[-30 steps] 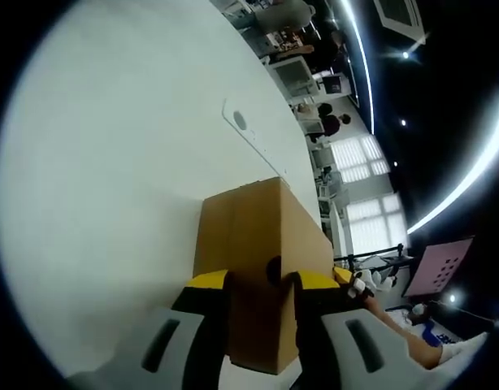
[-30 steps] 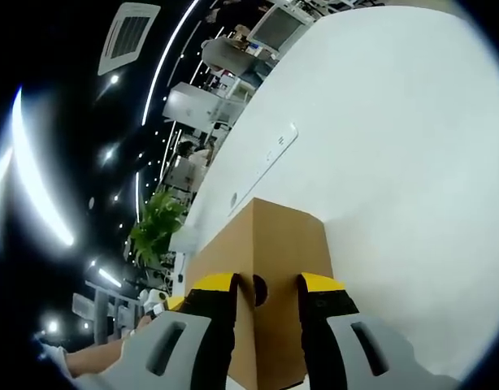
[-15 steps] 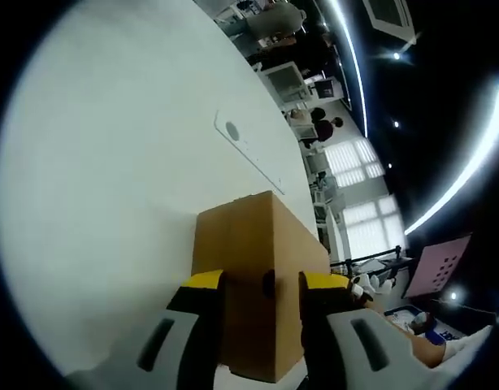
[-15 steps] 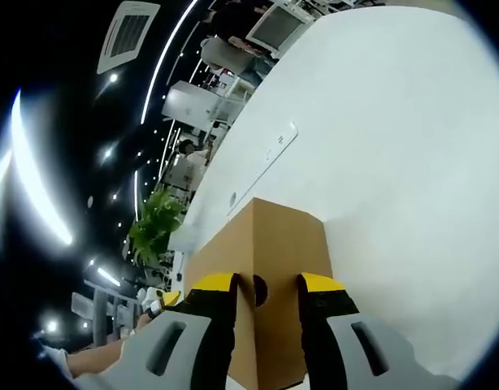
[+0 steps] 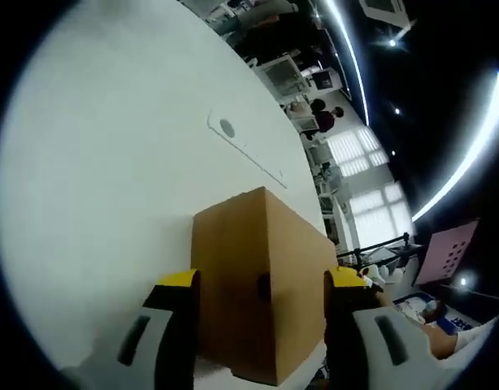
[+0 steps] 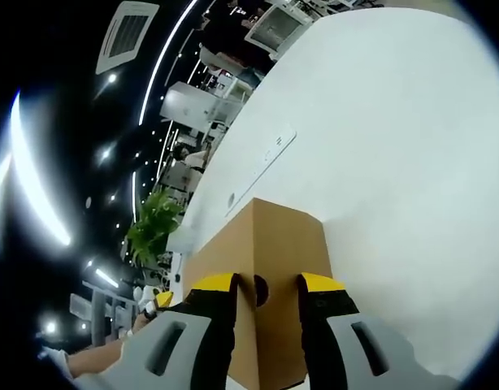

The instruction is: Operate the shoe box by opening the lid, removing the specified soft item, and placing it in the target area until the item is outside and the box remains undamaged.

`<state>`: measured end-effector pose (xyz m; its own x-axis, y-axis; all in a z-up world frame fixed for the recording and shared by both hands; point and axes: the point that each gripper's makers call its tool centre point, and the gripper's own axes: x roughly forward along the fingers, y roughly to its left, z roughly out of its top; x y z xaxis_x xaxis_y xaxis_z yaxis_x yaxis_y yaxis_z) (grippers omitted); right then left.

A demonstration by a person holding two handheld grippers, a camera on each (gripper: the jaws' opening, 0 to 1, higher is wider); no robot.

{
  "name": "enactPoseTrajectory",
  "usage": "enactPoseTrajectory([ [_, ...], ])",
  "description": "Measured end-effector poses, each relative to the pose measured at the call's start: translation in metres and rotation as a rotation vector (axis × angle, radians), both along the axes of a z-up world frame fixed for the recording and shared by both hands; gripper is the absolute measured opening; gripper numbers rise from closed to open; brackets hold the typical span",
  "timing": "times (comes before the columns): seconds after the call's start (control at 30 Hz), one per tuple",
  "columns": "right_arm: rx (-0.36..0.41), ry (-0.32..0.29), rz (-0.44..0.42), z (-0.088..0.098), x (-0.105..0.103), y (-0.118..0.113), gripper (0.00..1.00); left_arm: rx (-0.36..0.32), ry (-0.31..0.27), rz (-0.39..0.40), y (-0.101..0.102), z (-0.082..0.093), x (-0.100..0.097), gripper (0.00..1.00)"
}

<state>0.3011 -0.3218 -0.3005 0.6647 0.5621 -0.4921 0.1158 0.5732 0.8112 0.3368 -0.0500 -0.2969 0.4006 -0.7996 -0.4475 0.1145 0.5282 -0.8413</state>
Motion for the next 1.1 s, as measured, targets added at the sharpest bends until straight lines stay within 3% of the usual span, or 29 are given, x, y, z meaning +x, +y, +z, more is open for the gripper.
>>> enactPoseTrajectory([
  [0.43, 0.009, 0.002, 0.007, 0.001, 0.0, 0.001, 0.28, 0.091, -0.104, -0.026, 0.008, 0.018, -0.008, 0.71],
  [0.63, 0.012, 0.001, 0.01, 0.0, 0.0, 0.0, 0.28, 0.193, -0.218, -0.089, 0.007, 0.036, -0.014, 0.79],
  [0.7, 0.014, 0.003, 0.012, 0.0, 0.0, 0.0, 0.28, 0.261, -0.235, -0.126, 0.008, 0.034, -0.018, 0.82],
  [0.9, 0.014, 0.011, 0.02, 0.0, 0.0, 0.001, 0.28, 0.403, -0.325, -0.238, 0.006, 0.037, -0.028, 0.8],
  [1.0, 0.021, 0.013, 0.021, 0.0, 0.0, 0.001, 0.28, 0.496, -0.447, -0.307, -0.003, 0.05, -0.03, 0.82],
  [1.1, 0.023, 0.015, 0.028, 0.001, -0.001, 0.002, 0.28, 0.505, -0.497, -0.322, -0.012, 0.064, -0.033, 0.86],
])
